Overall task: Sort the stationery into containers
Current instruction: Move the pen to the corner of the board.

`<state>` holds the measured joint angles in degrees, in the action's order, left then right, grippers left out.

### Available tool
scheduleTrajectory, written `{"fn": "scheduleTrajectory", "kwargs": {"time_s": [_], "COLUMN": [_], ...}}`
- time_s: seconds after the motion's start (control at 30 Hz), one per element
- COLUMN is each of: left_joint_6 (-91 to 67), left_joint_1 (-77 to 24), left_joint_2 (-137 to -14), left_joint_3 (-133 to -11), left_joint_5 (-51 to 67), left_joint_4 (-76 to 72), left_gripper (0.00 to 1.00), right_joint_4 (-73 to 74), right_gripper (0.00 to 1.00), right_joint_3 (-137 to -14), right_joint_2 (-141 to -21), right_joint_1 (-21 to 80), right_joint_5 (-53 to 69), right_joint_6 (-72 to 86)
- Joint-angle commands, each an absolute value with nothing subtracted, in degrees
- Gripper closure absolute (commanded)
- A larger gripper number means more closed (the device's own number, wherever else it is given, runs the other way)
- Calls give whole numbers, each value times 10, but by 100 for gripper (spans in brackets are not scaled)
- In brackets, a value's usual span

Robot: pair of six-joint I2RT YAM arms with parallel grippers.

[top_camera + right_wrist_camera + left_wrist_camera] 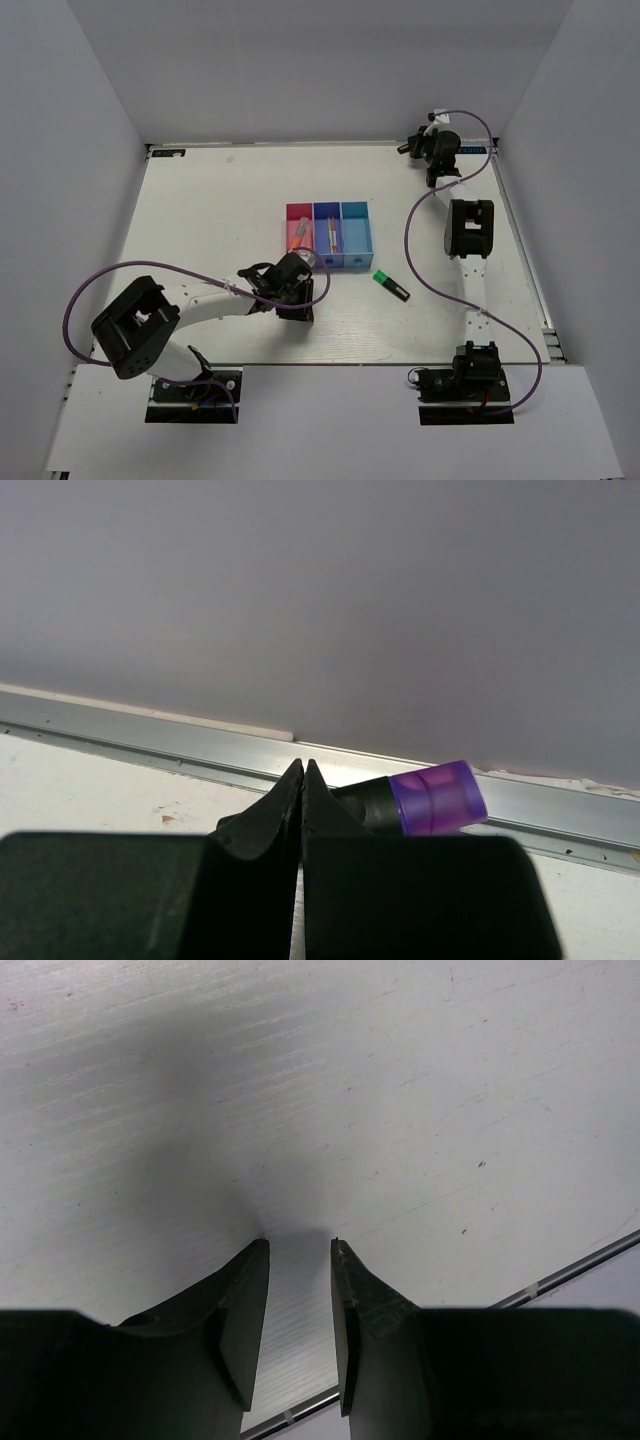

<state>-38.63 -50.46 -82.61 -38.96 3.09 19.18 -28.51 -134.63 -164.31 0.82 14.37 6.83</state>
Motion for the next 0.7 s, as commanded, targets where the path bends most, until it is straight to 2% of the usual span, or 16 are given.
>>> {"fn": "scheduleTrajectory", "kwargs": {"time_s": [0.0,0.67], "left_joint_6": [-384,-383], "left_joint_1": [-501,-493], "left_joint_2": [-837,-831], "left_joint_3": [-395,-393], "left_joint_5": [38,40], "left_joint_4": [196,203], "left_gripper": [58,58], "right_joint_4": [-316,-312], "right_gripper": [100,100], "right_joint_3": [-1375,-1370], "right_joint_2": [-1650,-1662], "right_joint_1": [7,6], "right_joint_5": [151,158], "right_joint_6": [54,34]}}
